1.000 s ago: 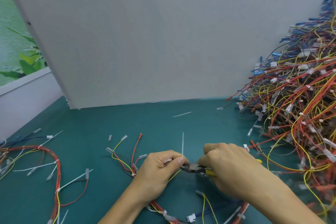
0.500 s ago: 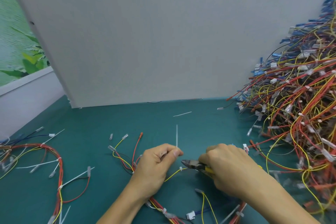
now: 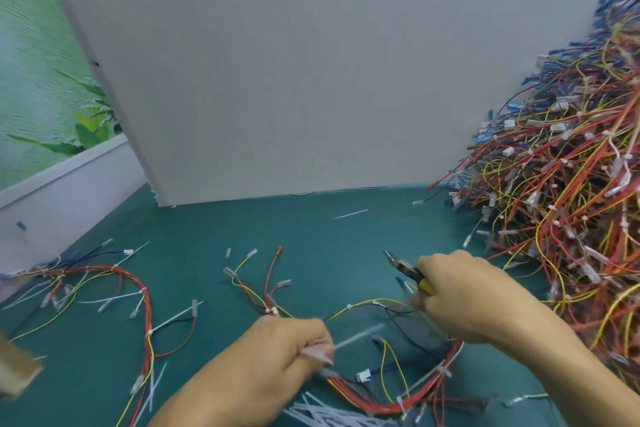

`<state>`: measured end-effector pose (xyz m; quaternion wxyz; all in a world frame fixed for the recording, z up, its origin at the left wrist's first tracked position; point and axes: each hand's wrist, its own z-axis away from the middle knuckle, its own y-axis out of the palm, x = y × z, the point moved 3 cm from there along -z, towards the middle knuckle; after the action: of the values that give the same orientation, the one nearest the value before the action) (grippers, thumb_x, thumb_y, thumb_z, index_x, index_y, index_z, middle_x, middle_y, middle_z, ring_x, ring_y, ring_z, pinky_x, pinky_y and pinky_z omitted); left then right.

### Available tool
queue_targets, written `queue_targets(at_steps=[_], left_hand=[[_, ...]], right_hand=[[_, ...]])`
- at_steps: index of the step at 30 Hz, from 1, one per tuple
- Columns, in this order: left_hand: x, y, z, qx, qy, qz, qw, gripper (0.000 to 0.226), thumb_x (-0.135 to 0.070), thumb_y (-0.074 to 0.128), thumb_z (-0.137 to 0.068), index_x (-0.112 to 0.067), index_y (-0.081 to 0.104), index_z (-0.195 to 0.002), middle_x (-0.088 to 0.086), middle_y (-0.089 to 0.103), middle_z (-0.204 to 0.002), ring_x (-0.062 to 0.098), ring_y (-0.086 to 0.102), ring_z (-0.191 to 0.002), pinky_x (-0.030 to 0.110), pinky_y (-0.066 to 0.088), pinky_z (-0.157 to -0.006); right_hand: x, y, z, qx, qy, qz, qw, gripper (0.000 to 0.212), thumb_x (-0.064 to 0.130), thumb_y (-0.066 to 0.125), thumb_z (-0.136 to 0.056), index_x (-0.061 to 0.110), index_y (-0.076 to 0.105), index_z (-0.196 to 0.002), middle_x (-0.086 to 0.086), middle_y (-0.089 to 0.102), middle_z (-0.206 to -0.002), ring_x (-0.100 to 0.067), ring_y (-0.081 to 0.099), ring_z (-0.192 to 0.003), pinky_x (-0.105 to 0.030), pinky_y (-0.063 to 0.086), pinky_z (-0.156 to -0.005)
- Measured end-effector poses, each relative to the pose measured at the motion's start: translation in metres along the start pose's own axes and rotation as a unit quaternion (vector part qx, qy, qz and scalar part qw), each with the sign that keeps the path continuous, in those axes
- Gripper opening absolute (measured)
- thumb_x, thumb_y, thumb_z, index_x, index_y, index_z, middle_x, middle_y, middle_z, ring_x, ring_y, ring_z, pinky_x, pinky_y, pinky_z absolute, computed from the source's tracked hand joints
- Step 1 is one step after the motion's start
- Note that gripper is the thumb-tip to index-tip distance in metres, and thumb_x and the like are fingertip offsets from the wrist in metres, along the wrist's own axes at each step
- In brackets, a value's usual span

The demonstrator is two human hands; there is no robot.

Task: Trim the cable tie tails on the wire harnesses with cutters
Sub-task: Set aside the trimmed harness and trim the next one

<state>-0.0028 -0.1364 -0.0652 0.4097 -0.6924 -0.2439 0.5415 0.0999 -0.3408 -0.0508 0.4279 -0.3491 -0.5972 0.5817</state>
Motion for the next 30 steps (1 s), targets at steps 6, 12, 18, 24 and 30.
queue_targets(at_steps=[6,12,18,24,30], left_hand=[[-0.005,0.02,0.024,0.07,-0.028,-0.086,0.993,0.009,-0.03,0.05,-0.089,-0.025,0.055,-0.083,-0.01,0.054,-0.083,-0.003,0.047,-0.075,0.018,0.039,-0.07],[-0.008,0.022,0.028,0.155,-0.102,-0.189,0.964,0.038,-0.045,0.063,-0.081,-0.047,0.052,-0.117,-0.021,0.044,-0.106,0.003,0.037,-0.106,0.023,0.027,-0.09],[0.019,-0.001,0.019,-0.131,-0.276,-0.121,0.944,0.039,-0.054,0.046,-0.091,-0.023,0.056,-0.07,-0.004,0.058,-0.074,0.02,0.06,-0.087,0.032,0.047,-0.075],[0.05,0.014,-0.012,-0.102,-0.412,-0.146,0.894,0.051,-0.069,0.057,-0.07,-0.019,0.058,-0.068,0.0,0.056,-0.077,0.028,0.056,-0.08,0.029,0.04,-0.064],[0.068,0.007,-0.032,-0.222,-0.365,0.067,0.901,0.015,-0.022,0.067,-0.074,-0.01,0.067,-0.065,0.005,0.067,-0.059,0.028,0.066,-0.07,0.034,0.052,-0.065]], right_hand=[[-0.012,0.009,0.028,0.041,0.048,-0.021,0.998,0.025,0.046,0.05,-0.088,0.023,0.043,-0.082,-0.001,0.041,-0.082,-0.028,0.046,-0.08,-0.032,0.039,-0.068],[-0.016,0.023,0.047,0.074,0.099,-0.051,0.991,0.03,0.051,0.047,-0.092,0.021,0.051,-0.096,-0.003,0.045,-0.092,-0.028,0.055,-0.098,-0.034,0.042,-0.076],[-0.012,0.034,0.04,0.07,0.145,-0.071,0.984,0.041,0.059,0.045,-0.09,0.023,0.036,-0.074,-0.006,0.058,-0.114,-0.03,0.057,-0.107,-0.035,0.039,-0.076],[-0.005,0.051,0.022,0.016,0.174,-0.084,0.981,0.016,0.033,0.052,-0.077,0.022,0.042,-0.083,-0.004,0.059,-0.111,-0.03,0.057,-0.105,-0.034,0.036,-0.07],[-0.006,0.037,-0.007,-0.12,0.18,-0.297,0.93,0.024,0.033,0.072,-0.076,0.026,0.053,-0.089,-0.002,0.066,-0.095,-0.029,0.059,-0.098,-0.03,0.039,-0.07]])
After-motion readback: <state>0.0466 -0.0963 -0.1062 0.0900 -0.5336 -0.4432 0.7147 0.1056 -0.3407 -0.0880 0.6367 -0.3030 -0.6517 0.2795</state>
